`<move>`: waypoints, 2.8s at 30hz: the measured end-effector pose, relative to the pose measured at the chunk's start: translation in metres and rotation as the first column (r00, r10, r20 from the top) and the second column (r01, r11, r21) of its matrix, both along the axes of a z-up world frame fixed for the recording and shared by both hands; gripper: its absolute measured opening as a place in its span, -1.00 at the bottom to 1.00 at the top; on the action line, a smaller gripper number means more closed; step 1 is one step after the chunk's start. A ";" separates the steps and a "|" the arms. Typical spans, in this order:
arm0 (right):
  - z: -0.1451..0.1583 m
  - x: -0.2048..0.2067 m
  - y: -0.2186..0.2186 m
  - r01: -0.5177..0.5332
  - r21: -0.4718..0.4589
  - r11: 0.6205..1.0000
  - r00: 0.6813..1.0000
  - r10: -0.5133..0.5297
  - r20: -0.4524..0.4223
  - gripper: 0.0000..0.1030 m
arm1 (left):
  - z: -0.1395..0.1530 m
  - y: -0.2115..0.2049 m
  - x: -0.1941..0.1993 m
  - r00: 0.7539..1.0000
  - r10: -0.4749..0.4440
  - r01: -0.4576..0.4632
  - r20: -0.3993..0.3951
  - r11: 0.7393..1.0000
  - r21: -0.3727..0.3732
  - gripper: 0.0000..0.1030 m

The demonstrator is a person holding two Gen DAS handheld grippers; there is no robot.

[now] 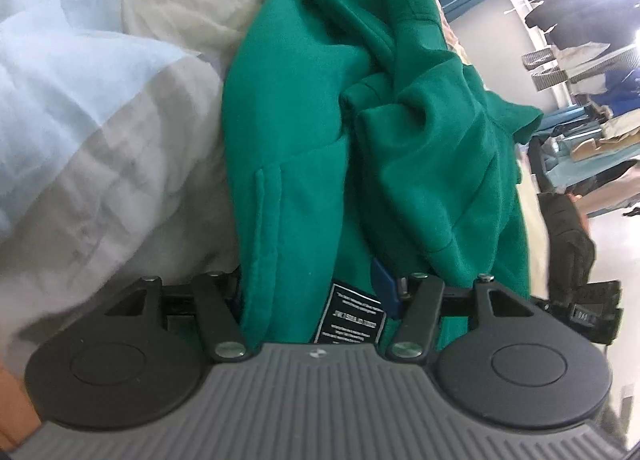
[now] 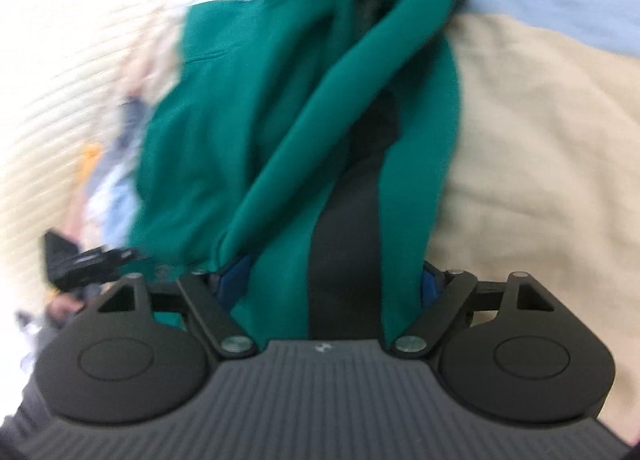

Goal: Fold large clothes

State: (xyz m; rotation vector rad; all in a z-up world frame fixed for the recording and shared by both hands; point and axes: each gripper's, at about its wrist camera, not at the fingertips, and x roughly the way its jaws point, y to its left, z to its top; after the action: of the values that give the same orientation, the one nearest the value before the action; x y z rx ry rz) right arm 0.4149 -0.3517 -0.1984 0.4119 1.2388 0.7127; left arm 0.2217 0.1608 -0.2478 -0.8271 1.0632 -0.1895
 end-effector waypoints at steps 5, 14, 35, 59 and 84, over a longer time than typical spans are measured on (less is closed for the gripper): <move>-0.024 0.001 0.023 -0.073 -0.094 0.993 0.995 0.066 -0.073 0.62 | -0.001 -0.004 0.003 0.998 -0.036 0.040 0.053 0.996 -0.080 0.23; 0.025 -0.016 0.059 -0.113 -0.308 0.944 0.984 0.150 0.096 -0.59 | 0.017 -0.020 0.002 0.999 -0.007 0.000 0.051 0.991 0.134 -0.77; 0.144 -0.150 -0.076 0.327 0.409 0.852 0.885 -0.427 0.182 -0.75 | 0.151 0.064 -0.131 0.950 0.190 -0.130 0.249 0.963 -0.237 -0.84; 0.028 0.082 -0.046 0.753 0.278 0.596 0.629 -0.776 -0.040 -0.73 | 0.100 0.056 0.183 0.902 0.221 -0.242 0.372 0.970 0.011 -0.68; 0.046 0.089 -0.013 0.645 0.154 0.749 0.701 -0.660 0.270 0.51 | 0.085 0.035 0.196 0.907 0.068 -0.186 0.416 0.950 0.251 0.76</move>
State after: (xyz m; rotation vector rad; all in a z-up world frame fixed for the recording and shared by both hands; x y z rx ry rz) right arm 0.5038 -0.3645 -0.1526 0.7080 0.6916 0.1695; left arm 0.4175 0.1955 -0.1626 -0.5600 0.6225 -0.0853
